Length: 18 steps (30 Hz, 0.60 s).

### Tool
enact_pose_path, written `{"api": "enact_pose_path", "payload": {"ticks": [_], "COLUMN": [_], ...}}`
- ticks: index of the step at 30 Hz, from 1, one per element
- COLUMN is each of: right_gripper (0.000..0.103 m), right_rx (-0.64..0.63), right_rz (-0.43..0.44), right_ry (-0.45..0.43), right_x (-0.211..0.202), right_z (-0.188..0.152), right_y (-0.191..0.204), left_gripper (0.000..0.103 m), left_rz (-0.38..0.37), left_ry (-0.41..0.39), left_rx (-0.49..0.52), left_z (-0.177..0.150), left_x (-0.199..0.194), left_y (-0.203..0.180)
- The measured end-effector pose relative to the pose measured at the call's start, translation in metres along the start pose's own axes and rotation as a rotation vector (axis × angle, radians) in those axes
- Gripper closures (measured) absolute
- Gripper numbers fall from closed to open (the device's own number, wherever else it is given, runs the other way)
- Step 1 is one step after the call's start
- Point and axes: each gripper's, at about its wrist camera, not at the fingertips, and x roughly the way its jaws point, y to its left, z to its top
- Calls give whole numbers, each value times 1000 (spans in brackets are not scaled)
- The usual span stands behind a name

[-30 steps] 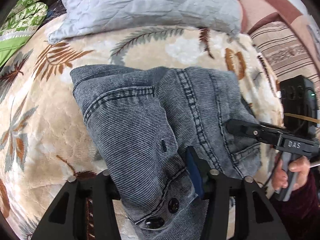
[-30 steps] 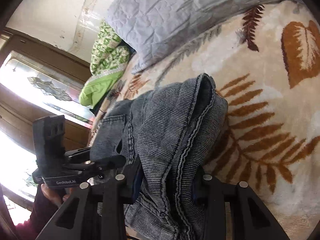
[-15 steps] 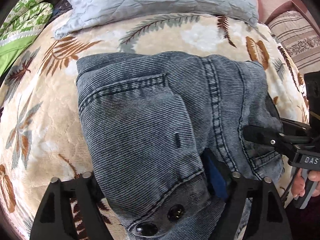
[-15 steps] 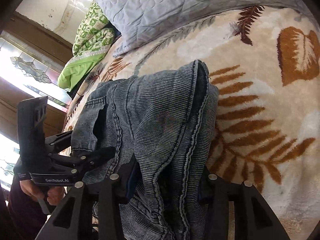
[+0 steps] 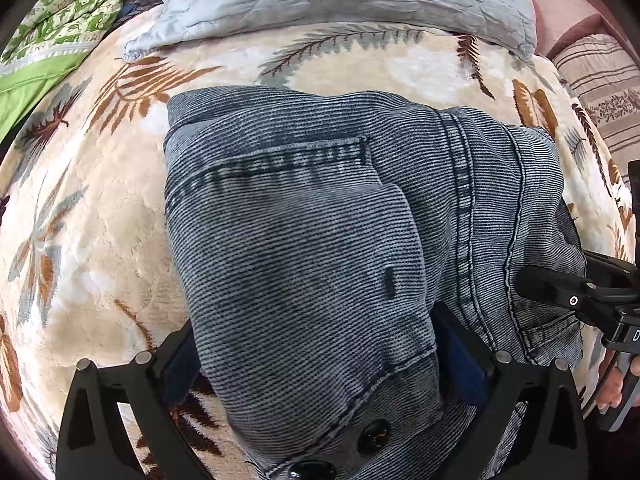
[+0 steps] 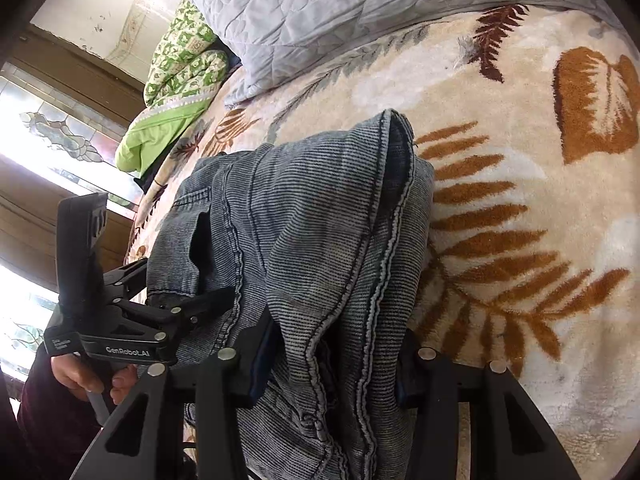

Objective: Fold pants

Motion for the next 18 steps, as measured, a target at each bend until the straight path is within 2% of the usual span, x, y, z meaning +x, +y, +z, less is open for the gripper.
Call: {"api": "enact_pose_path", "payload": {"ticks": [18], "right_gripper": [52], "right_rx": [5], "right_rz": [6], "right_ry": [-1], "right_x": [-1], "right_z": [0], "right_y": [-2], "left_gripper": [0], "left_rz": [-4], "left_ry": [0], "left_rx": [-3], "left_z": [-3], "left_x": [3], "left_y": [3]}}
